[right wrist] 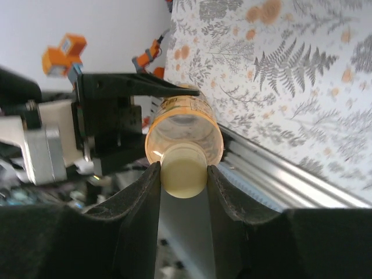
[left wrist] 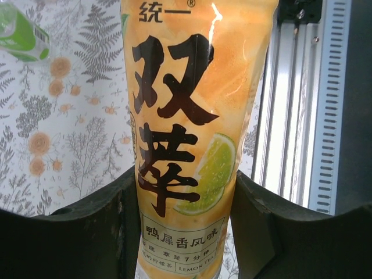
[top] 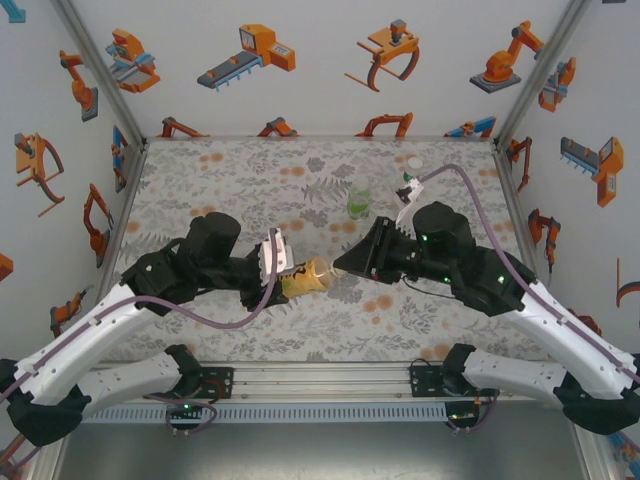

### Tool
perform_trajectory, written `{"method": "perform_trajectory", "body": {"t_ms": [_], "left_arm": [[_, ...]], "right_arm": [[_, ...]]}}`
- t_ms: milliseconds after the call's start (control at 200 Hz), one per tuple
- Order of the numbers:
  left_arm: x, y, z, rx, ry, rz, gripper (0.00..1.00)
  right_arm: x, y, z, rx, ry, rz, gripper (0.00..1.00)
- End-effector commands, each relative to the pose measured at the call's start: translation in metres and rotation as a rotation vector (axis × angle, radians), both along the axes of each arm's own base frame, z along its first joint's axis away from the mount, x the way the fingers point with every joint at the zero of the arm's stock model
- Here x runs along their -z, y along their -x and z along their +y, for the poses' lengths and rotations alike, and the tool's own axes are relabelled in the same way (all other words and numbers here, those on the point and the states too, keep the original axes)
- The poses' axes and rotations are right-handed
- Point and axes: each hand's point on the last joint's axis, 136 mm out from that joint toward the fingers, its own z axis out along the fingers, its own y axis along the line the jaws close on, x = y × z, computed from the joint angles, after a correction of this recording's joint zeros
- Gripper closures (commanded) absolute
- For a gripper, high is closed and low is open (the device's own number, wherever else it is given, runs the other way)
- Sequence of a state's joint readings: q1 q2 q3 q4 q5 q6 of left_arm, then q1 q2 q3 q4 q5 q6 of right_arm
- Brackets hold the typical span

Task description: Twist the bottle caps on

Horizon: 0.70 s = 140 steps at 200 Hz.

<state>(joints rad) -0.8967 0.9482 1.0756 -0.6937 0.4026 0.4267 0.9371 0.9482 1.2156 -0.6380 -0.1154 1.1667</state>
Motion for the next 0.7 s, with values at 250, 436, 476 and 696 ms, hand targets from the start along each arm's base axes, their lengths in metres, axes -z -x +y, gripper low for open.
{"method": "perform_trajectory", "body": {"t_ms": [250,436,476,696], "left_arm": [[-0.020,-0.003,-0.014,0.037,0.078,-0.050,1.00],[-0.020,0.005,-0.013,0.067,0.082,-0.030,1.00],[-0.022,0.007,-0.013,0.076,0.088,-0.027,1.00],[-0.027,0.022,-0.008,0.131,0.125,-0.028,1.00]], "right_arm": [[0.004,-0.003,0.001,0.099,-0.045,0.154,0.87],[-0.036,-0.006,-0.006,0.010,0.007,-0.144,0.51],[-0.046,-0.005,-0.007,-0.017,0.012,-0.217,0.47],[-0.086,0.008,-0.011,-0.179,0.073,-0.627,0.42]]}}
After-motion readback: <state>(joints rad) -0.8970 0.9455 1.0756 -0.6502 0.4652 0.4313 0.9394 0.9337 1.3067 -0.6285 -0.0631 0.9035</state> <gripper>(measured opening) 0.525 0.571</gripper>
